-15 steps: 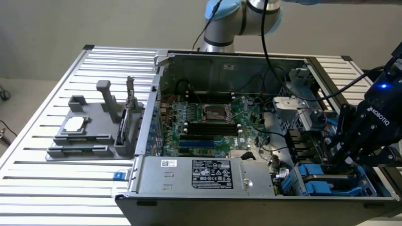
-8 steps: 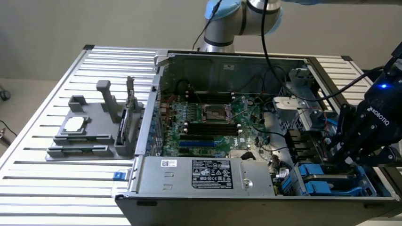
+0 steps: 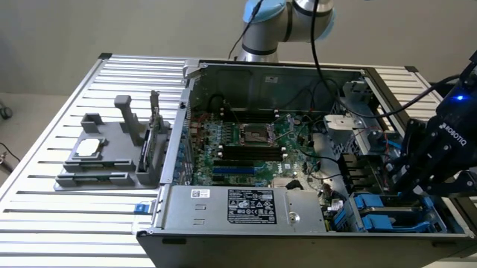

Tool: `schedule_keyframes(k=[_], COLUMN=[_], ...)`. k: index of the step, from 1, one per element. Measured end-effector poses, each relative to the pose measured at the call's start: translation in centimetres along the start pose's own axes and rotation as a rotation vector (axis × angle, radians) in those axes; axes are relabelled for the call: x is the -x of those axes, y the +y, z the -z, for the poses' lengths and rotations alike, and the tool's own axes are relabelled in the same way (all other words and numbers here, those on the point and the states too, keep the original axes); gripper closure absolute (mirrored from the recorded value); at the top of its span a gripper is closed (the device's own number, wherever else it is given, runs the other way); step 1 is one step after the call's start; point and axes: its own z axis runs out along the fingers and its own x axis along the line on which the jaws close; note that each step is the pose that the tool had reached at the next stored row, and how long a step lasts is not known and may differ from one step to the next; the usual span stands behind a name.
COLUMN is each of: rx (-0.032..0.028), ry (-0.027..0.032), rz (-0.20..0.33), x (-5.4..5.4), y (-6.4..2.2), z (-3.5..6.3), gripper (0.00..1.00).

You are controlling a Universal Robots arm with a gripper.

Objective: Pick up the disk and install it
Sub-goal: 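Insert the first disk wire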

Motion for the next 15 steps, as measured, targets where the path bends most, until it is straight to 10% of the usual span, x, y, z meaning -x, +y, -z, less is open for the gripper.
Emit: schedule_keyframes(k=[15], rx=[-0.0014], ry=[-0.0002], rz=[0.0], x=[0.8], y=[-0.72], z=[5.15], gripper=[0.75])
